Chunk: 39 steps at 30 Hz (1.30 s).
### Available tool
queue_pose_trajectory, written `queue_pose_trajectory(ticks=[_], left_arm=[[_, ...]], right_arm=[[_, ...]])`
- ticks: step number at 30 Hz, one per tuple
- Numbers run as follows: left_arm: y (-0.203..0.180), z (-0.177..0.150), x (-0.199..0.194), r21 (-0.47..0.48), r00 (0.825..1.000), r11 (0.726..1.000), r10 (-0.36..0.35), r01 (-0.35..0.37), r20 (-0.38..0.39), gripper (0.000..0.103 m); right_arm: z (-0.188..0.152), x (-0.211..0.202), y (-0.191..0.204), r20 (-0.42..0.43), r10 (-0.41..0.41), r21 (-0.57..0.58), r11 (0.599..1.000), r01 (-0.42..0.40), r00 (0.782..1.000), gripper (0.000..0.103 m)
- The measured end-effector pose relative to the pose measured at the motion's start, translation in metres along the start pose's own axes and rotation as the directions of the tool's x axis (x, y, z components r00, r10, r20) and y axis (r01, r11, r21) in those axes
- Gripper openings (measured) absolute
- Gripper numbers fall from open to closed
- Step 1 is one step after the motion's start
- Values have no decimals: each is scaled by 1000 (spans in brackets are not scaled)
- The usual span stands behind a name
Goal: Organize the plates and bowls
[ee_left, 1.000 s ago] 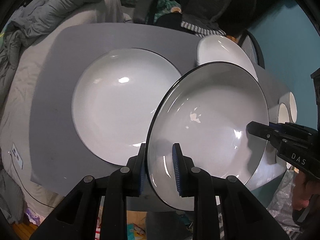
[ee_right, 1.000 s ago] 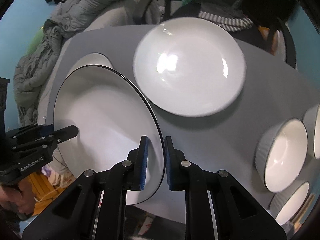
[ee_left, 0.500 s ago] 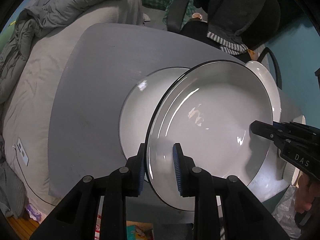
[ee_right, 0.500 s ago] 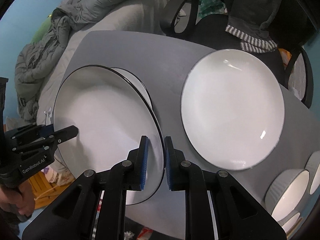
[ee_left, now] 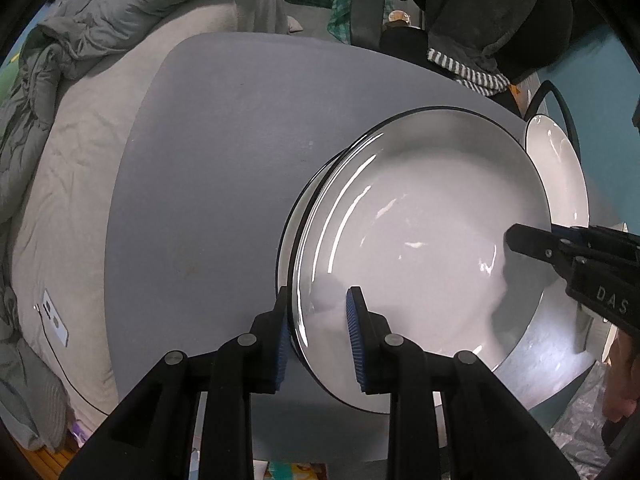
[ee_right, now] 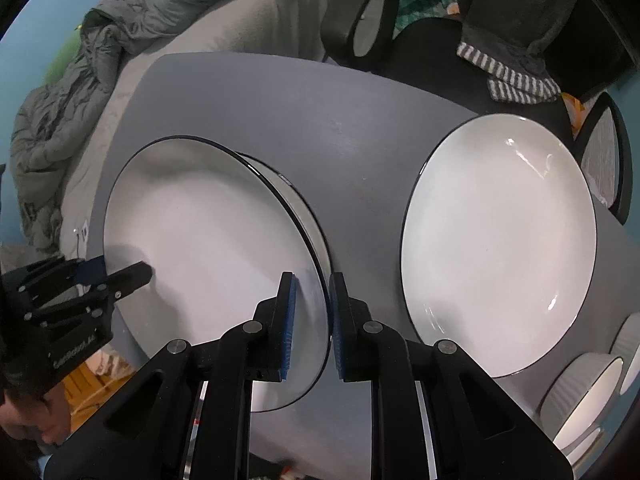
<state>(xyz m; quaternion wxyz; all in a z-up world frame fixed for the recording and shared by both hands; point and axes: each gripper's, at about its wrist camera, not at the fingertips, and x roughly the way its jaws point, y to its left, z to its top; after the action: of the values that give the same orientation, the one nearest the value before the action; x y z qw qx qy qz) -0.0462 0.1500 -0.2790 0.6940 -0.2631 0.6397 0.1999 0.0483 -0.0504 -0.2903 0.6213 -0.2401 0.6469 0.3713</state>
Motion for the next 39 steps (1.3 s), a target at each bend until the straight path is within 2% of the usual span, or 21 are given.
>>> queue_pose_trajectory(ticks=[5,8,10,15,17,18,19,21,26,28,30,32,35,39], left_arm=[[-1,3,3,8,1000,1000,-10,10,-29,27],[-5,6,5,7,998,1000,-16,16,-53,36],[-8,8,5,18,998,1000,-4,6,-68,41],[-13,8,3,30,997,999,20,-18,-78,46],[-17,9,2,35,996,999,39,-36,-86,47],[-18,9,2,39,995,998,49,-46,-90,49],[-22,9,0,58,992,995,86,-81,-89,62],[-30,9,-3,96,986,985,150,-143,-75,73],[-42,10,-9,155,988,980,136,-124,-70,73],[-43,8,-13,159,988,979,142,-130,-65,73],[-45,8,-17,157,990,981,127,-117,-59,73],[-46,7,-21,163,991,980,126,-116,-51,73],[-49,9,-25,179,992,978,120,-111,-40,73],[-56,11,-36,186,995,978,101,-96,-19,73]], right_arm=[[2,7,-1,-11,-21,18,1000,22,1000,18],[2,9,-1,-16,-32,28,999,33,999,18],[2,10,-2,-20,-37,39,999,38,999,18],[2,10,-1,-16,-45,47,998,46,999,18],[2,10,0,-12,-38,51,998,39,999,21],[3,11,0,-12,-35,51,998,35,999,22],[3,11,1,-11,-37,49,998,37,999,23],[4,12,3,-11,-31,41,999,31,999,24],[4,12,6,2,-33,36,999,33,999,28],[3,12,6,4,-38,38,999,38,999,34],[1,10,4,11,-51,48,998,50,999,54],[-2,6,-1,27,-51,70,996,49,998,65],[-7,-2,-10,39,-42,119,992,37,998,66],[-16,-15,-20,46,-73,150,987,65,996,67]])
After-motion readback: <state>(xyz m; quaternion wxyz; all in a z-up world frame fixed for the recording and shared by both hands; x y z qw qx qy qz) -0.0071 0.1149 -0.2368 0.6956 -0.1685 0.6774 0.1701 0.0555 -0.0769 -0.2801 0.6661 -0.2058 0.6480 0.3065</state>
